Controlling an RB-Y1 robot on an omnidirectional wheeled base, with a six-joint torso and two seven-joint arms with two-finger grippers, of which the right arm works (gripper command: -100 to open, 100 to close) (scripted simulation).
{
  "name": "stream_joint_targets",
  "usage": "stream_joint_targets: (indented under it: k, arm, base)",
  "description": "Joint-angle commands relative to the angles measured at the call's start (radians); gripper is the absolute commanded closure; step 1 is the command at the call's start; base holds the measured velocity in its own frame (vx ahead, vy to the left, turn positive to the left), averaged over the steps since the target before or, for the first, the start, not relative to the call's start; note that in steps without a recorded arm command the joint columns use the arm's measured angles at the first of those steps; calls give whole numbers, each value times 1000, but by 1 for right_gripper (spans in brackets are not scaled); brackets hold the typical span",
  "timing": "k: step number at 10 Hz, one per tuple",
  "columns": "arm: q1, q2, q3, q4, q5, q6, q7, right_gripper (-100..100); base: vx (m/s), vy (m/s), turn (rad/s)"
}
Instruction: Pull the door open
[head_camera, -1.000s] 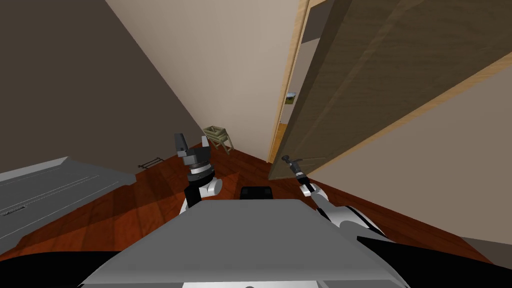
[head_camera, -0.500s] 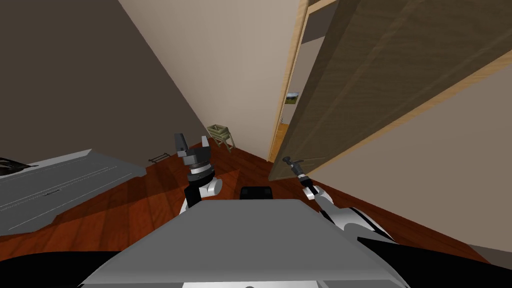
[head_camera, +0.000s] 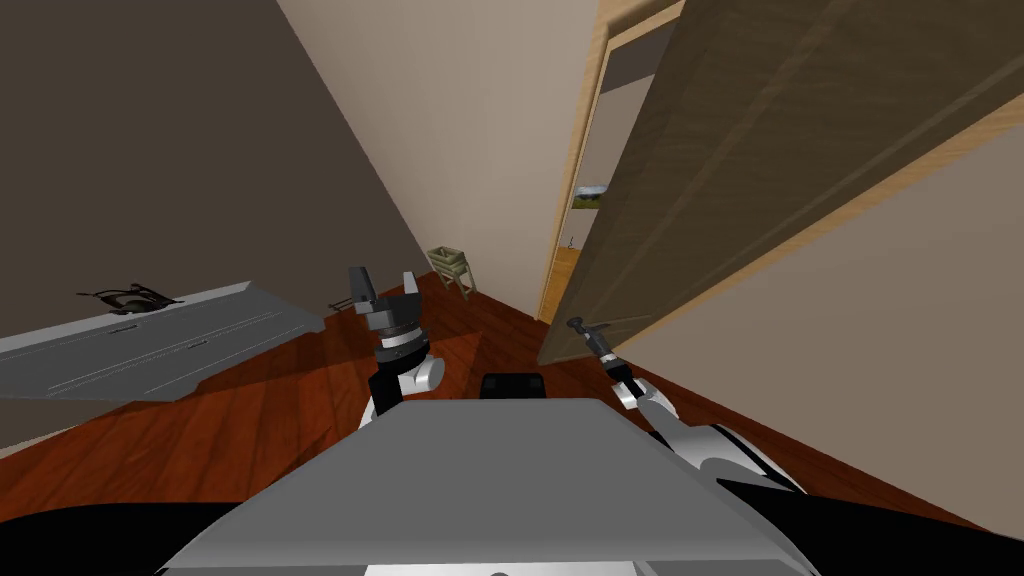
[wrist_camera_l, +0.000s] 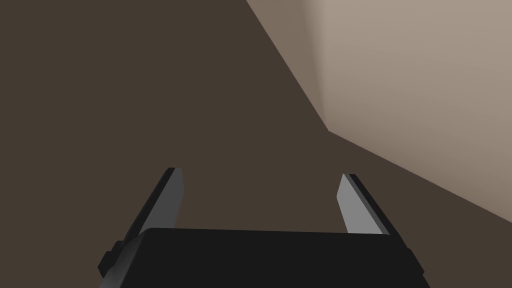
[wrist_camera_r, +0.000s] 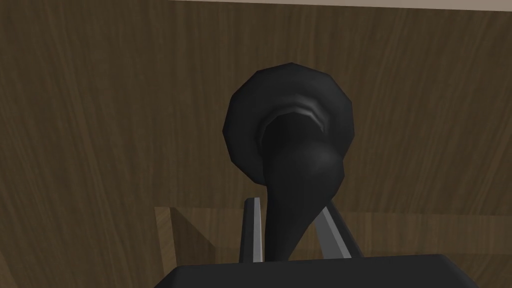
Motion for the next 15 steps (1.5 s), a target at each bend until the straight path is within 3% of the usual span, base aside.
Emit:
stream_joint_targets:
  k: [1, 4, 6, 15]
  arm:
    - [2, -14, -2, 24, 0, -36, -7, 100]
    - [24, -31, 2, 36, 3, -81, -20, 100]
    - [33, -28, 4, 13, 4, -65, -21, 100]
    - [51, -48, 7, 71, 3, -155, -30, 100]
  base:
    - [-121, -50, 135]
    - [-161, -76, 135]
    - [-63, -28, 4]
    - [-191, -100, 184]
